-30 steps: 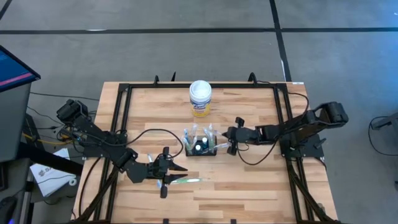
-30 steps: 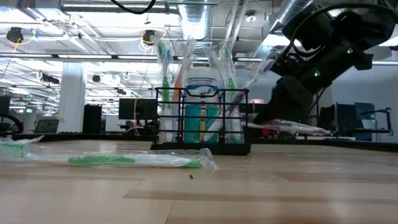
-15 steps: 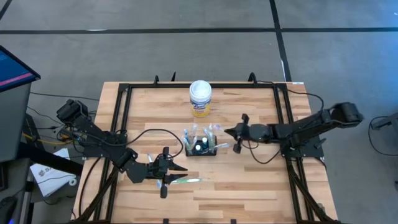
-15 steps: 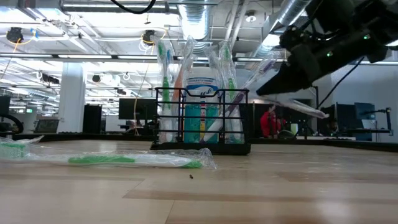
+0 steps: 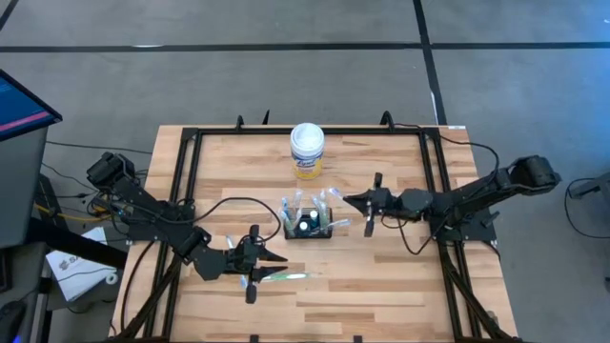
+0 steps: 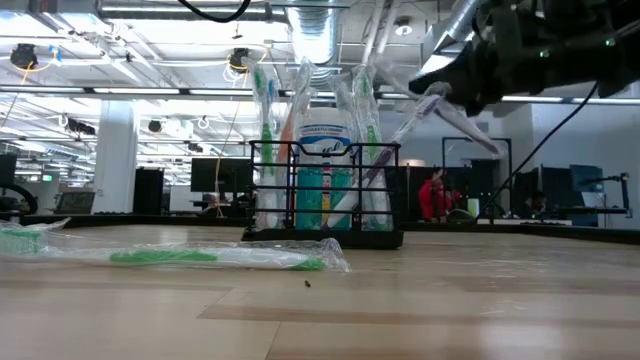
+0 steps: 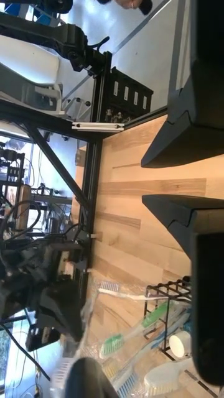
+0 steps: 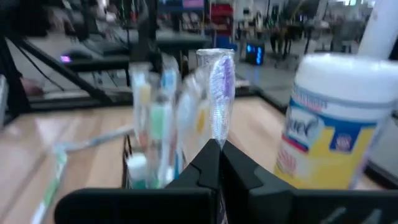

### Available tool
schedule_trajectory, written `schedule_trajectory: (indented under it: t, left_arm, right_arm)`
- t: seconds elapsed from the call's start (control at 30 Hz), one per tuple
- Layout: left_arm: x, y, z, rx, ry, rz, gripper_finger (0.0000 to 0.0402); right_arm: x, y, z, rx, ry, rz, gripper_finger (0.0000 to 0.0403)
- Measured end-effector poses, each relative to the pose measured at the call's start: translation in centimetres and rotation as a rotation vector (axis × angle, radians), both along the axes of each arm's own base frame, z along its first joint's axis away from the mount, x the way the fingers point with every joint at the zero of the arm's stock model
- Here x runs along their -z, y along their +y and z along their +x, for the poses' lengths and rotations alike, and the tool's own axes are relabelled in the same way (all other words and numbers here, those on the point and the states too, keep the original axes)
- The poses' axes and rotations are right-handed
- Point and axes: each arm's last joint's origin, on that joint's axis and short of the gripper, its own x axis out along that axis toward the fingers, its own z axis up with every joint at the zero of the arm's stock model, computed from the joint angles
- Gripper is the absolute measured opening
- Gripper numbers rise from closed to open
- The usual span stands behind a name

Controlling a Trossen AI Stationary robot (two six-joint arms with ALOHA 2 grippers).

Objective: Pick & Place toothbrushing station
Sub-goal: Put the purple toothbrush into the mesh organizer

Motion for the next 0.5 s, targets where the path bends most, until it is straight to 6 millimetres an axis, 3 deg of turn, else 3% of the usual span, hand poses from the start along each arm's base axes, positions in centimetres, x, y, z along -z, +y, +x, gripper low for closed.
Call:
schedule_trajectory:
  t: [0.27,0.5]
  left_arm:
    - [-0.1,0.6,0.4,-0.021,-0.007,-0.007,0.0074]
    - [-0.8,2.5,1.8,-0.084,-0.071,-0.026,0.0074]
  right_arm:
    - [-1.9,1.3,-0.2,-0.072,-0.189,-0.023,0.0]
    - [-3.6,2.3,-0.7,-0.17,-0.36,-0.021,0.0]
